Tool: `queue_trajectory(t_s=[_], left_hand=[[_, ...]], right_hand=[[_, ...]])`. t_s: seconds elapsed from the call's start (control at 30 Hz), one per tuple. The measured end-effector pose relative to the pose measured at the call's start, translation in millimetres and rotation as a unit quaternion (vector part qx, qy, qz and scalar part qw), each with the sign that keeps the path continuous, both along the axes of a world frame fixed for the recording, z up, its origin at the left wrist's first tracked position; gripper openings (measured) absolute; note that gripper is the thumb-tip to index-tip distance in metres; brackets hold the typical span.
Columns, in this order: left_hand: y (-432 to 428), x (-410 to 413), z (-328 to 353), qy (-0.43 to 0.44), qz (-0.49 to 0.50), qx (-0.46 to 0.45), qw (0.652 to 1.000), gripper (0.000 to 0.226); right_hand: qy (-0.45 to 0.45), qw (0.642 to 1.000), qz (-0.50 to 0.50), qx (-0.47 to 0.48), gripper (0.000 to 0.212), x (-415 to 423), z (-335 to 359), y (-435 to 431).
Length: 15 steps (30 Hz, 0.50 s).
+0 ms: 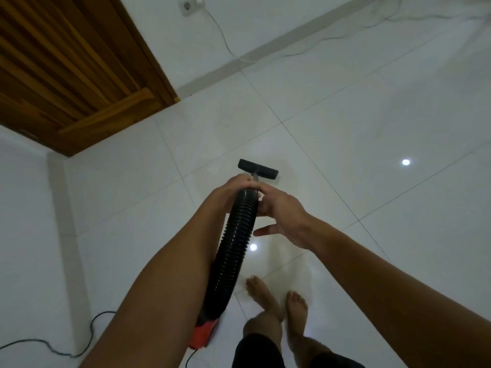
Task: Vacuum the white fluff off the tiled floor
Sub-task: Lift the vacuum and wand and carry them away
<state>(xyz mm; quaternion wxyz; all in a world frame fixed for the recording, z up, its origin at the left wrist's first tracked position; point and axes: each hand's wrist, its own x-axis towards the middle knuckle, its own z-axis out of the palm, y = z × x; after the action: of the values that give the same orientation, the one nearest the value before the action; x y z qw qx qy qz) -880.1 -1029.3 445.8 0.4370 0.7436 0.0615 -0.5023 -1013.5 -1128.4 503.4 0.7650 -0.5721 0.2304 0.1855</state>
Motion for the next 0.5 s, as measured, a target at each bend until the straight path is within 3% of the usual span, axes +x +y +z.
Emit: queue_trajectory(t_s=[0.1, 0.2, 0.3, 0.4, 0.5], left_hand=[[30, -7, 37, 0.025, -0.032, -0.021, 0.999, 0.018], [85, -12, 53, 0.023, -0.033, 0.003, 0.999, 0.043], [151, -34, 59, -0.025, -0.017, 0.033, 0.999, 0.059], [228, -70, 44, -0.085, -0.04, 0.048, 0.994, 0.058], [291, -112, 16, -0.097, -0.095, 0.07, 0.988, 0.091]], right_hand=[[-0.098, 0.976, 0.062, -0.183, 0.043, -3, 3, 12], [-0.161, 0.935, 0.09, -0.303, 0.037, 7, 5, 25], [-0.164, 0.912, 0.102, -0.361, 0.033, 25, 11, 37], [-0.133, 0.922, 0.054, -0.361, 0.034, 45, 16, 53], [-0.126, 0.921, 0.052, -0.364, 0.035, 56, 18, 79]])
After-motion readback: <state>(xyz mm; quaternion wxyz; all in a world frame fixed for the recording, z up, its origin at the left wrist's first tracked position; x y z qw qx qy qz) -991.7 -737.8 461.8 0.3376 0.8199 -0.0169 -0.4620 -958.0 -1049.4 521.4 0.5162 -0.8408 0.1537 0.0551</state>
